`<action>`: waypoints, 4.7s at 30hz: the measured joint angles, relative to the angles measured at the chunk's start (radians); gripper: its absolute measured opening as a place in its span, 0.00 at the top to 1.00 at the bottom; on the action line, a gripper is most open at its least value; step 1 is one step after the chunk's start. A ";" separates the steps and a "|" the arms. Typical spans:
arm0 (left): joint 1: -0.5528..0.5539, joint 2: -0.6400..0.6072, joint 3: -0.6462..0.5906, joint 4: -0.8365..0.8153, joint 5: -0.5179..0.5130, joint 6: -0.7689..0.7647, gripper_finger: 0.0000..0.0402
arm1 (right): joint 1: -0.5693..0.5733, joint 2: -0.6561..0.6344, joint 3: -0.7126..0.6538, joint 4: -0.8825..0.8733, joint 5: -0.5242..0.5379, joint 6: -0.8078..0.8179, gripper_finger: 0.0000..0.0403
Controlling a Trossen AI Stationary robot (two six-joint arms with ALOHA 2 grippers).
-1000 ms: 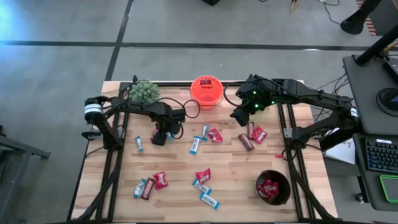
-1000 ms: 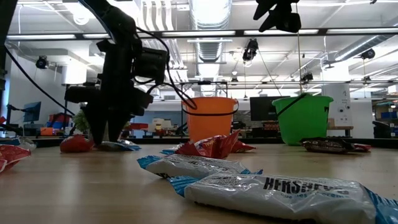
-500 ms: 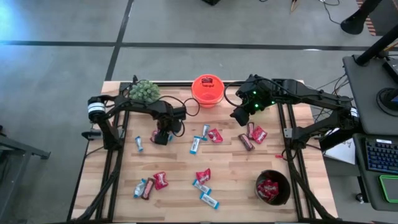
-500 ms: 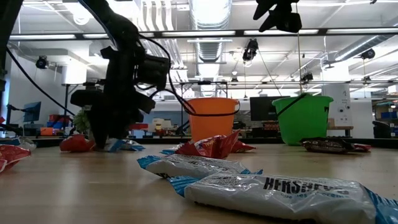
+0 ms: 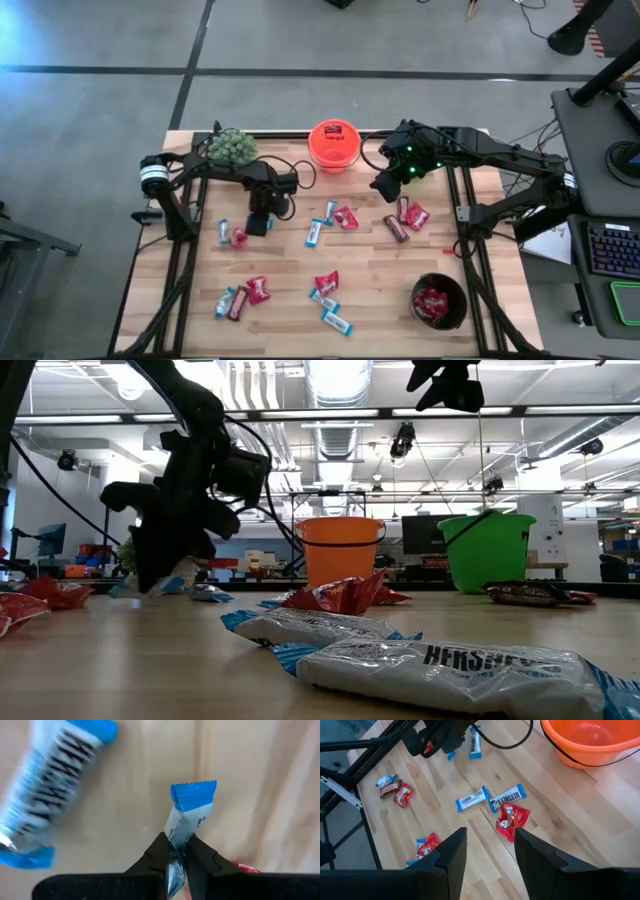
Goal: Organize candy in baskets
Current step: Put the white chocolate into the orange bucket
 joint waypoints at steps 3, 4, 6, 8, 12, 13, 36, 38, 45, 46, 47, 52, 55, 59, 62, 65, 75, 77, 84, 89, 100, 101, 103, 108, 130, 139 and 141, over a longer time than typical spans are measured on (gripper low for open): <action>-0.001 0.000 0.001 0.006 0.006 -0.019 0.96 | 0.000 0.000 0.000 0.000 0.000 -0.013 0.62; 0.000 -0.001 0.002 0.005 0.006 -0.026 0.97 | 0.000 0.000 0.000 0.000 0.000 -0.014 0.62; 0.000 -0.002 0.004 0.005 0.005 -0.035 0.98 | 0.000 0.000 0.000 0.000 0.000 -0.014 0.62; 0.000 -0.002 0.011 0.009 0.003 -0.038 0.99 | 0.000 0.000 0.000 0.001 0.000 -0.015 0.62; 0.000 -0.002 0.050 0.004 -0.002 -0.055 0.99 | 0.000 0.000 0.000 0.008 0.000 -0.015 0.62; 0.000 -0.004 0.067 0.002 -0.003 -0.060 0.99 | 0.000 0.000 0.000 0.011 0.000 -0.017 0.62; 0.001 -0.019 0.774 -0.431 -0.100 -0.074 1.00 | 0.002 0.022 0.000 0.253 -0.004 -0.223 0.64; 0.001 -0.019 0.844 -0.431 -0.101 -0.087 1.00 | 0.000 0.031 0.000 0.286 -0.018 -0.246 0.65; 0.001 -0.021 1.048 -0.353 -0.101 -0.102 1.00 | -0.001 0.069 0.000 0.446 -0.028 -0.311 0.63; 0.001 -0.021 1.067 -0.337 -0.101 -0.104 1.00 | -0.001 0.074 0.000 0.465 -0.033 -0.315 0.62; 0.001 -0.021 1.084 -0.325 -0.101 -0.106 1.00 | -0.005 0.079 0.000 0.481 -0.045 -0.318 0.61; 0.001 -0.021 1.117 -0.281 -0.101 -0.117 1.00 | -0.019 0.105 0.000 0.590 -0.089 -0.321 0.54; 0.001 -0.021 1.108 -0.232 -0.102 -0.132 1.00 | -0.022 0.108 0.000 0.630 -0.088 -0.344 0.51; 0.001 -0.014 1.096 -0.176 -0.102 -0.139 1.00 | -0.024 0.122 0.001 0.667 -0.080 -0.357 0.51; -0.001 -0.005 1.094 -0.171 -0.103 -0.142 1.00 | -0.029 0.139 0.001 0.676 -0.079 -0.367 0.51; -0.001 0.001 1.095 -0.170 -0.103 -0.144 1.00 | -0.036 0.153 0.001 0.684 -0.071 -0.373 0.51; -0.001 0.001 1.097 -0.150 -0.099 -0.144 1.00 | -0.062 0.191 0.001 0.737 -0.045 -0.409 0.51; -0.001 0.001 1.097 -0.145 -0.099 -0.143 1.00 | -0.068 0.193 0.001 0.751 -0.045 -0.409 0.52; 0.000 0.001 1.097 -0.145 -0.100 -0.143 1.00 | -0.068 0.193 0.001 0.764 -0.046 -0.417 0.63; 0.000 0.001 1.096 -0.149 -0.101 -0.141 1.00 | -0.069 0.193 0.001 0.761 -0.046 -0.410 0.81; 0.000 0.001 1.096 -0.152 -0.101 -0.141 0.98 | -0.069 0.192 0.001 0.755 -0.053 -0.409 0.96; 0.000 0.001 1.096 -0.152 -0.101 -0.144 0.97 | -0.069 0.191 0.001 0.755 -0.053 -0.409 0.96; 0.000 0.001 1.096 -0.150 -0.101 -0.160 0.95 | -0.069 0.189 0.001 0.753 -0.054 -0.409 0.96; -0.001 0.001 1.095 -0.157 -0.099 -0.167 0.87 | -0.068 0.177 0.001 0.718 -0.053 -0.438 0.97; -0.001 0.005 1.102 -0.337 -0.208 -0.195 0.54 | -0.187 0.000 0.000 0.385 -0.038 -0.523 0.97; 0.000 0.005 1.101 -0.323 -0.415 -0.191 0.54 | -0.222 0.008 0.000 0.403 0.010 -0.557 0.97; 0.000 0.005 1.101 -0.322 -0.505 -0.191 0.54 | -0.235 0.029 0.000 0.419 0.010 -0.557 0.97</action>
